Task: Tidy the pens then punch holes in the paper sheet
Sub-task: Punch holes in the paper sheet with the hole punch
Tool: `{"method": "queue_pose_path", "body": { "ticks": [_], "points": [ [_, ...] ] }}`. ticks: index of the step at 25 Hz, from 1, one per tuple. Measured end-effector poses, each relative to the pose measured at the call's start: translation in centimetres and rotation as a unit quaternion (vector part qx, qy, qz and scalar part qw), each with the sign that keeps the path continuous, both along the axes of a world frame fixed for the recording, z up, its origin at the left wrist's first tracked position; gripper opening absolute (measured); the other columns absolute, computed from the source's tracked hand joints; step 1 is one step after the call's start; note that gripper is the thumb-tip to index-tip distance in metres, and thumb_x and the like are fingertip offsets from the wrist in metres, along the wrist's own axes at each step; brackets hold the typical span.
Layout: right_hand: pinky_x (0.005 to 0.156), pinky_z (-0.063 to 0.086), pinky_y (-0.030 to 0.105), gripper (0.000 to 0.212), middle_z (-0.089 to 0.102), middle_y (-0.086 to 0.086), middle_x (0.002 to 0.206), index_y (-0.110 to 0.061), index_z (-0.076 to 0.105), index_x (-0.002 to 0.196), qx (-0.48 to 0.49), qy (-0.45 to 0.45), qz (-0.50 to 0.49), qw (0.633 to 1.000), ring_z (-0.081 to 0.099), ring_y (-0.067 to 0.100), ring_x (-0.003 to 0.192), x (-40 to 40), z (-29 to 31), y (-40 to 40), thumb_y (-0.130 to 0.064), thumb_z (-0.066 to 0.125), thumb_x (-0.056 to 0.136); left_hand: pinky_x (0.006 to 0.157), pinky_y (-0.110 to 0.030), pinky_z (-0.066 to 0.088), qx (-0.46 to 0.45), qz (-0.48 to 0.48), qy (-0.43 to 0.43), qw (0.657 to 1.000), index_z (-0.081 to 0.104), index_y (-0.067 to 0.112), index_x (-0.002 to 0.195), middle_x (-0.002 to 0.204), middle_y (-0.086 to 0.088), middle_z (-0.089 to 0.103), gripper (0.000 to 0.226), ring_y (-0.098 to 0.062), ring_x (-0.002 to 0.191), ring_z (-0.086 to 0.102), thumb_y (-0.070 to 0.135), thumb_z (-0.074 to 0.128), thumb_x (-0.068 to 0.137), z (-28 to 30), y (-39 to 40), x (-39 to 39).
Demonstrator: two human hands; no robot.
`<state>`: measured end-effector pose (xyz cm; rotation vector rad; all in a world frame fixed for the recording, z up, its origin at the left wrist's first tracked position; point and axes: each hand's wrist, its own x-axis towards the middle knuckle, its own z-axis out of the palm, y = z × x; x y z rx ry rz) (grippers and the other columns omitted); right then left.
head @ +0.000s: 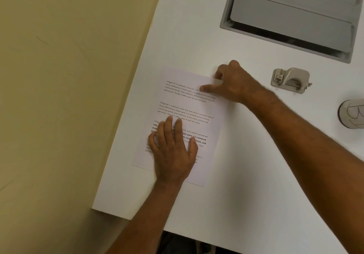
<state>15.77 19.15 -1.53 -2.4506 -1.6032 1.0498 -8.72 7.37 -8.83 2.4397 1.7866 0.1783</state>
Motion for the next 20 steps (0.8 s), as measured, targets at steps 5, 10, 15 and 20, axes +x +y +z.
{"method": "queue_pose_path", "body": {
  "ticks": [5, 10, 15, 20],
  "points": [
    [0.069, 0.053, 0.030, 0.034, 0.067, 0.002, 0.109, -0.016, 0.066, 0.110, -0.009, 0.097, -0.032, 0.995, 0.065, 0.018, 0.091, 0.9, 0.4, 0.2, -0.042, 0.077, 0.091, 0.115, -0.058, 0.034, 0.002, -0.002, -0.003, 1.000, 0.046, 0.013, 0.151, 0.158, -0.015, 0.046, 0.064, -0.036, 0.143, 0.045, 0.054, 0.037, 0.103, -0.2, 0.0, -0.1],
    [0.076, 0.067, 0.048, 0.014, 0.077, 0.010, 0.107, -0.017, 0.075, 0.112, -0.014, 0.183, -0.065, 0.981, 0.077, 0.027, 0.093, 1.7, 0.5, -1.2, -0.020, 0.068, 0.100, 0.114, -0.058, 0.038, -0.012, -0.010, -0.012, 1.000, 0.050, 0.013, 0.150, 0.157, -0.015, 0.048, 0.065, -0.037, 0.143, 0.048, 0.053, 0.050, 0.099, 0.2, 0.1, -0.1],
    [0.068, 0.065, 0.037, 0.011, 0.080, 0.013, 0.100, -0.012, 0.077, 0.106, 0.018, 0.277, -0.167, 0.946, 0.076, 0.024, 0.086, 3.3, -0.4, -5.7, -0.016, 0.070, 0.099, 0.116, -0.057, 0.034, -0.026, -0.022, -0.033, 0.999, 0.051, 0.015, 0.151, 0.161, -0.014, 0.044, 0.067, -0.036, 0.146, 0.043, 0.052, 0.057, 0.096, 1.4, 0.5, -0.5],
    [0.065, 0.064, 0.029, 0.012, 0.082, 0.007, 0.097, -0.014, 0.079, 0.105, 0.050, 0.351, -0.315, 0.880, 0.077, 0.019, 0.083, 5.1, -1.6, -14.0, -0.019, 0.070, 0.099, 0.121, -0.054, 0.026, -0.074, 0.042, -0.116, 0.990, 0.041, 0.021, 0.155, 0.166, -0.008, 0.033, 0.067, -0.030, 0.150, 0.033, 0.054, 0.055, 0.098, 3.2, 0.7, 0.4]
  ]
}}
